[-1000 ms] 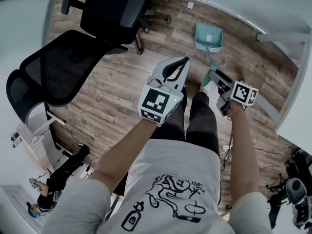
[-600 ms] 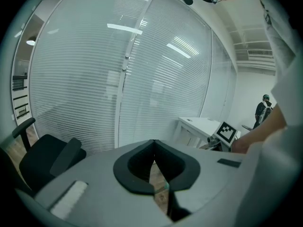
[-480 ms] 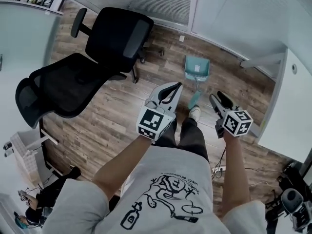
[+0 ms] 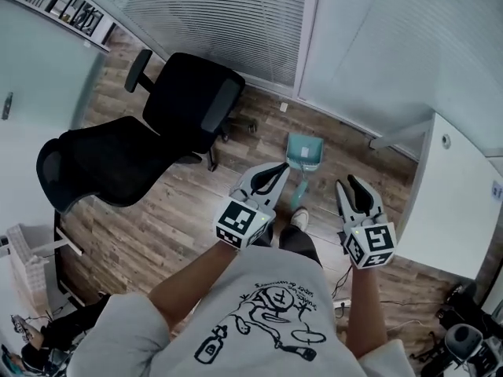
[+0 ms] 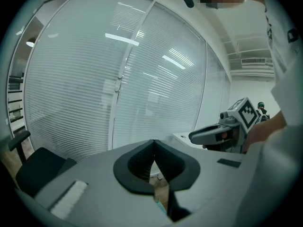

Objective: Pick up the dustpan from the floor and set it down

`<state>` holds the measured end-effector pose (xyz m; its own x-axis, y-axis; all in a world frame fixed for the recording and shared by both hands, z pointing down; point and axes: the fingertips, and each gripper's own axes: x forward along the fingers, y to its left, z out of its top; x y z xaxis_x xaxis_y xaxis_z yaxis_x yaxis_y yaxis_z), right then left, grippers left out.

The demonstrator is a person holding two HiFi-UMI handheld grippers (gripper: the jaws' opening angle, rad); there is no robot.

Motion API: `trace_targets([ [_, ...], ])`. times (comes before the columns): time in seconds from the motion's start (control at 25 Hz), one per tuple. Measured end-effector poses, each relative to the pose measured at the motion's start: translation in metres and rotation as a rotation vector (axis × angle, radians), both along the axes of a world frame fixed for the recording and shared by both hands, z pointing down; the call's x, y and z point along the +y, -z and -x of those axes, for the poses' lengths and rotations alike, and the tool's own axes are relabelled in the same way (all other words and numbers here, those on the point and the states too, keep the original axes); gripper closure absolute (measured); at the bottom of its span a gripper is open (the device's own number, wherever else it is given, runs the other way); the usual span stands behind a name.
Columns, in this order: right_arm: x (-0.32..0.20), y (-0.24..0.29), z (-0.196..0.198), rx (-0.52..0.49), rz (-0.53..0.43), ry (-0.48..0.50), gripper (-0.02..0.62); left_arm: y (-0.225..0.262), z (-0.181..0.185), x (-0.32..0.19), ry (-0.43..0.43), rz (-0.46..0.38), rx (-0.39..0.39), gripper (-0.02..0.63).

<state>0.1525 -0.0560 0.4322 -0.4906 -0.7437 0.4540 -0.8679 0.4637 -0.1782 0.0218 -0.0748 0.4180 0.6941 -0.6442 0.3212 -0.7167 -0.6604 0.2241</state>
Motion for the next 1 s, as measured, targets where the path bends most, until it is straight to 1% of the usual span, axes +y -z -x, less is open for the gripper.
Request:
trace_targets([
  [0.24, -0.007, 0.079, 0.006, 0.015, -0.12, -0.009, 0.522, 0.052, -0.005, -0.004, -0.005, -0.046, 0.05, 0.608],
  [0.32, -0.006, 0.102, 0.007, 0.011, -0.145, -0.022, 0.534, 0.071, -0.006, -0.002, -0.009, -0.079, 0.058, 0.609],
  [0.4, -0.005, 0.121, 0.008, -0.002, -0.17, -0.027, 0.551, 0.091, -0.008, 0.0, -0.012, -0.13, 0.052, 0.607],
  [0.48, -0.002, 0.138, 0.009, -0.004, -0.202, -0.022, 0.554, 0.109, -0.009, 0.004, -0.017, -0.176, 0.047, 0.609],
  [0.6, 0.004, 0.159, 0.013, 0.001, -0.237, -0.016, 0.56, 0.125, -0.01, 0.012, -0.03, -0.187, 0.056, 0.608],
  [0.76, 0.015, 0.179, 0.023, -0.009, -0.256, -0.001, 0.572, 0.146, -0.013, 0.02, -0.045, -0.219, 0.087, 0.609],
  [0.88, 0.022, 0.187, 0.028, -0.011, -0.263, 0.008, 0.578, 0.153, -0.016, 0.024, -0.054, -0.233, 0.091, 0.609],
  [1.0, 0.028, 0.191, 0.032, -0.013, -0.272, 0.012, 0.583, 0.162, -0.015, 0.028, -0.05, -0.255, 0.113, 0.609],
])
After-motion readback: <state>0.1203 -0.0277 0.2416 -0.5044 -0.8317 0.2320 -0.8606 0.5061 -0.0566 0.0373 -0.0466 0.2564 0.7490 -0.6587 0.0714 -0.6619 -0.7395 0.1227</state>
